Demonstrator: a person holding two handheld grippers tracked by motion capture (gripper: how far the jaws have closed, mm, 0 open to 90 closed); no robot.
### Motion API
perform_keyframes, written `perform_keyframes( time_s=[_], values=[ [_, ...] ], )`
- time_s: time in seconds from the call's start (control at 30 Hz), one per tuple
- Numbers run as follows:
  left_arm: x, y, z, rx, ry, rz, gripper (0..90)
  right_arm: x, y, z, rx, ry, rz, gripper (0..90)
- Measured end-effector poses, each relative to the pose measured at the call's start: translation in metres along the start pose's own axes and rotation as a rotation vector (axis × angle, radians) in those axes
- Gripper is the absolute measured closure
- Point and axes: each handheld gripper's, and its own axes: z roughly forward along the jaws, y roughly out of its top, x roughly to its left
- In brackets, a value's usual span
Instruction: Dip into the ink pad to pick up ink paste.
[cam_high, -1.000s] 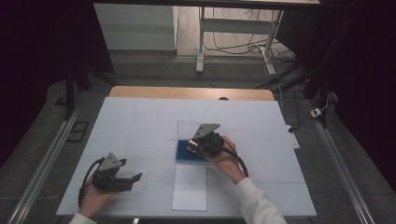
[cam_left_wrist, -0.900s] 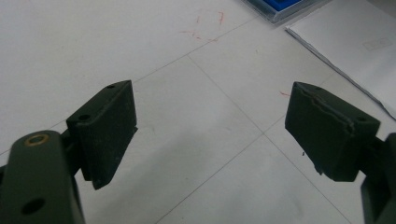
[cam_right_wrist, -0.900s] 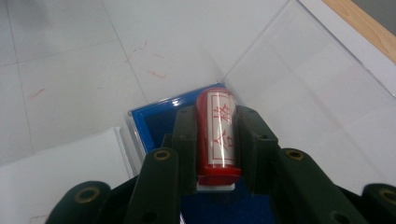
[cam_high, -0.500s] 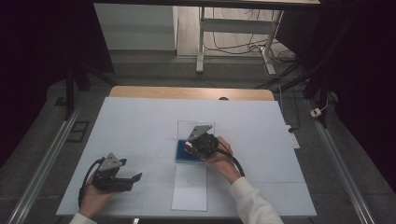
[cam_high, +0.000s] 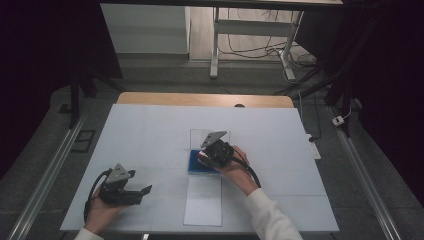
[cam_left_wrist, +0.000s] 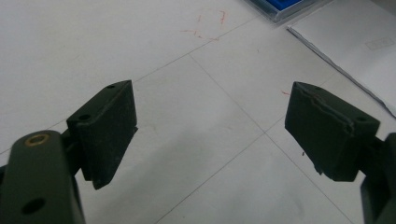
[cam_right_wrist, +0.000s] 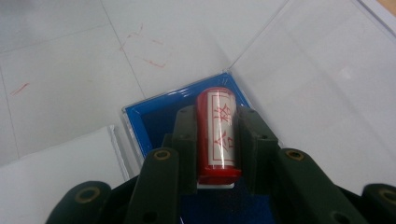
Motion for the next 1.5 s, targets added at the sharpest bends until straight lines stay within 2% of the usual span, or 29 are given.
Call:
perform_keyframes(
  time_s=[0.27,0.5,0.97,1.4,1.47,1.5],
  values=[
    [0.0005,-0.0001,-0.0005,-0.004,-0.002,-0.004,16.8,0.0009,-0.0001,0.002,0.02,-0.003,0.003,70.7],
    [0.0003,-0.0002,-0.0004,-0.002,-0.001,-0.005,16.8,-0.0031,-0.0052,0.0031,-0.007,0.022,0.037,70.9],
    [-0.0003,0.0,-0.0007,-0.002,0.003,-0.008,16.8,0.0032,-0.0067,0.0035,-0.013,-0.021,0.009,71.0],
    [0.0011,-0.0002,-0.0019,-0.007,0.005,-0.012,16.8,0.0008,-0.0086,0.0029,-0.031,-0.009,0.031,70.6],
    [0.0014,-0.0004,-0.0024,-0.009,0.008,-0.011,16.8,0.0009,-0.0073,-0.0002,-0.052,-0.007,0.024,70.4],
    [0.0014,-0.0007,-0.0026,-0.009,0.008,-0.009,16.8,0.0015,-0.0063,-0.0017,-0.044,-0.011,0.012,70.4]
  ],
)
